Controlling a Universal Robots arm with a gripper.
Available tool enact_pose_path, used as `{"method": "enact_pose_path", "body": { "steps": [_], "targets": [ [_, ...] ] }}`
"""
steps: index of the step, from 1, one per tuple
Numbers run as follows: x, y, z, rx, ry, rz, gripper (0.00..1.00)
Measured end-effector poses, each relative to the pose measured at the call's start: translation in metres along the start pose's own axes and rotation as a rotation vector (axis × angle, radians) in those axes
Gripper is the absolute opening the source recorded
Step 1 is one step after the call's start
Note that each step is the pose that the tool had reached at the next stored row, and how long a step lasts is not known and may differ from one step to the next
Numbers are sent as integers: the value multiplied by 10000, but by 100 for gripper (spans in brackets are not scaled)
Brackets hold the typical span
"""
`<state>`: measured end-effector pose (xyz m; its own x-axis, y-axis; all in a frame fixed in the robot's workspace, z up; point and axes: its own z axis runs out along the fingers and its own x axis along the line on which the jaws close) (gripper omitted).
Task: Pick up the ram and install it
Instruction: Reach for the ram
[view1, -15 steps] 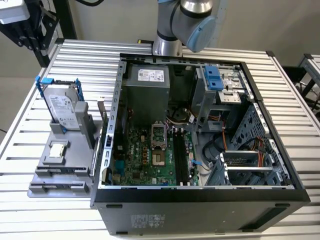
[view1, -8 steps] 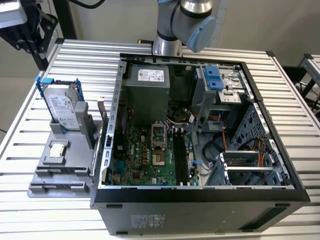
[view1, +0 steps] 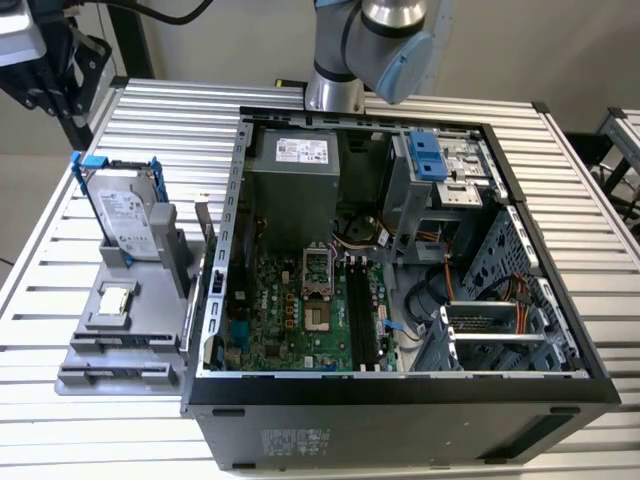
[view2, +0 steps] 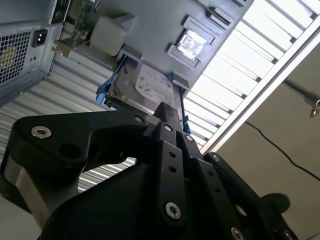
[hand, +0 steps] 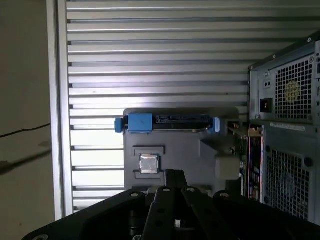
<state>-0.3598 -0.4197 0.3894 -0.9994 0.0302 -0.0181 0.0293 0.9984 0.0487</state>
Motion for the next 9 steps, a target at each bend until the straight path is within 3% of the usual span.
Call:
{"method": "enact_pose_path", "body": {
  "steps": [9],
  "targets": [
    [-5, -168, -8, 0, 0, 0, 0]
  ]
}}
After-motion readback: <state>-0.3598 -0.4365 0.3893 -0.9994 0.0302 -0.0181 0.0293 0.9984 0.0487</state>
